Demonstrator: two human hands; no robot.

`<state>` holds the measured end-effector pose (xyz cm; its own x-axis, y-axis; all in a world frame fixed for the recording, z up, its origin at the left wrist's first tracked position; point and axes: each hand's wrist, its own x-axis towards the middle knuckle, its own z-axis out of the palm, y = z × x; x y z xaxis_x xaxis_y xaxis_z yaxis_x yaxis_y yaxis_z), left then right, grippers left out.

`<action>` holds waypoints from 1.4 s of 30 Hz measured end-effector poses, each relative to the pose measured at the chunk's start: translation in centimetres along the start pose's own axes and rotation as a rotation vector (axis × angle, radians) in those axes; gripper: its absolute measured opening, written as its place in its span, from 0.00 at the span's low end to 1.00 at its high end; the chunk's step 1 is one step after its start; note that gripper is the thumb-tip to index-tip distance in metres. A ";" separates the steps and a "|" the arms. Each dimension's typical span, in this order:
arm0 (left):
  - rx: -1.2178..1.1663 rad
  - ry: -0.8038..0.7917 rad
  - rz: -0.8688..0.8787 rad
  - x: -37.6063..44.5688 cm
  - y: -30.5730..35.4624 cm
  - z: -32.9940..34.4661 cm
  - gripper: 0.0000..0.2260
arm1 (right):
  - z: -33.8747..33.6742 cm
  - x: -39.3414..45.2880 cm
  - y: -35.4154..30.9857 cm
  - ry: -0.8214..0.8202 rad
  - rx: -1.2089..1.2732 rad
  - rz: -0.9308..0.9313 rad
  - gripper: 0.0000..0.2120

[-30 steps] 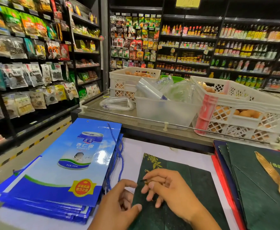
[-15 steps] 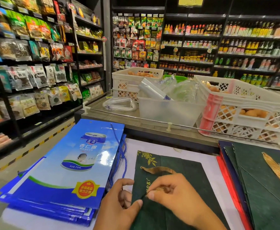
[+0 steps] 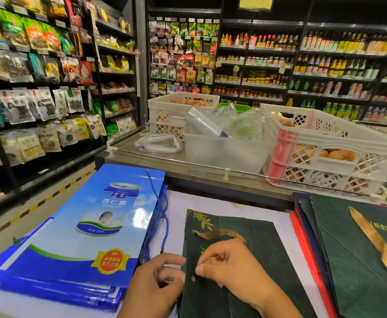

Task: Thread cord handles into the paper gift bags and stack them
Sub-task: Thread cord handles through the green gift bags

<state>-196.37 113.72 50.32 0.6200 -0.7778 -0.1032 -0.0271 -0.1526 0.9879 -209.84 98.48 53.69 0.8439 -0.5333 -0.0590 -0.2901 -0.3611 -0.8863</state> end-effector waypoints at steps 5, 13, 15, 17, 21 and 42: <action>0.058 0.012 -0.021 0.2 0.0 0.2 0.12 | 0.1 -0.2 -0.2 -0.055 -0.036 -0.019 0.03; 0.113 -0.006 -0.018 0.3 0.7 0.2 0.09 | 0.1 -0.1 0.1 -0.057 -0.026 -0.024 0.03; 0.148 -0.016 -0.007 0.3 0.8 0.3 0.11 | 0.1 0.0 0.2 -0.058 -0.022 -0.026 0.05; 0.195 -0.016 0.009 0.2 1.0 0.4 0.13 | 0.2 0.2 0.4 -0.066 -0.016 -0.025 0.10; 0.223 -0.013 0.036 0.0 1.4 0.3 0.13 | 0.2 0.2 0.2 -0.082 -0.009 -0.031 0.17; 0.262 -0.018 0.071 -0.1 1.0 0.1 0.12 | -0.1 0.1 0.4 0.052 0.039 -0.052 0.07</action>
<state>-196.57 113.55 51.29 0.5952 -0.8026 -0.0394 -0.2729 -0.2481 0.9295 -209.93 98.17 53.37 0.8323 -0.5541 0.0109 -0.2277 -0.3598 -0.9048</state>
